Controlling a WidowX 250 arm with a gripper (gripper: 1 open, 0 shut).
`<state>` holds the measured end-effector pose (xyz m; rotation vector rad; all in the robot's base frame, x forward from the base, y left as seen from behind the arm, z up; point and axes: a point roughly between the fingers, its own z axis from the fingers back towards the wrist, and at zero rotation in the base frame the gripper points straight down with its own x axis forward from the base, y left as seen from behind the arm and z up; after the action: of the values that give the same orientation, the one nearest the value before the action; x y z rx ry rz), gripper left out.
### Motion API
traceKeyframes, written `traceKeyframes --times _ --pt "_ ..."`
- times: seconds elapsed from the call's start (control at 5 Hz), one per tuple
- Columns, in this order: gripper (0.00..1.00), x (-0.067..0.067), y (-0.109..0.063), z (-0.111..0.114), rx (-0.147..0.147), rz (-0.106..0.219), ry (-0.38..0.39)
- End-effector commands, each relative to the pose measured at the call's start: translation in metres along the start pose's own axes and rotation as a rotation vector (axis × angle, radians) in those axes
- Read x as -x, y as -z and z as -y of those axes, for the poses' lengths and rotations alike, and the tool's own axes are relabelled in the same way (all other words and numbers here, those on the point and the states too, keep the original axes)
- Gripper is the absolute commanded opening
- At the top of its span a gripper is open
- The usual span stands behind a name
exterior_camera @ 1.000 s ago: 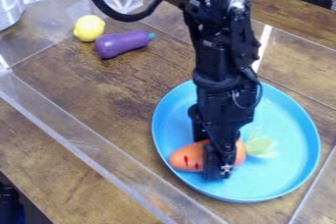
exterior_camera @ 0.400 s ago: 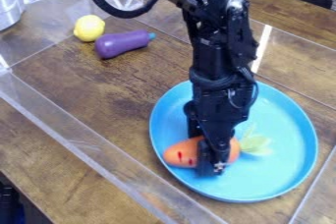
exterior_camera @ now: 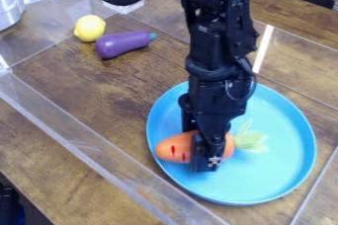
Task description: Remove the carrot from inside the blue tray and put it on the table
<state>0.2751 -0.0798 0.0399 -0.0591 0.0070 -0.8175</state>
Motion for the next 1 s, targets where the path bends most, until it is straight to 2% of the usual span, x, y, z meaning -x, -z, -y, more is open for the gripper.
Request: traceKeyframes --times 0.0,0.8 --pt "0.00 -0.0060 -0.0288 -0.0054 -0.052 0.077 0.005" --pt "0.00 -0.0015 -0.0349 -0.0090 -0.062 0.071 0.020"
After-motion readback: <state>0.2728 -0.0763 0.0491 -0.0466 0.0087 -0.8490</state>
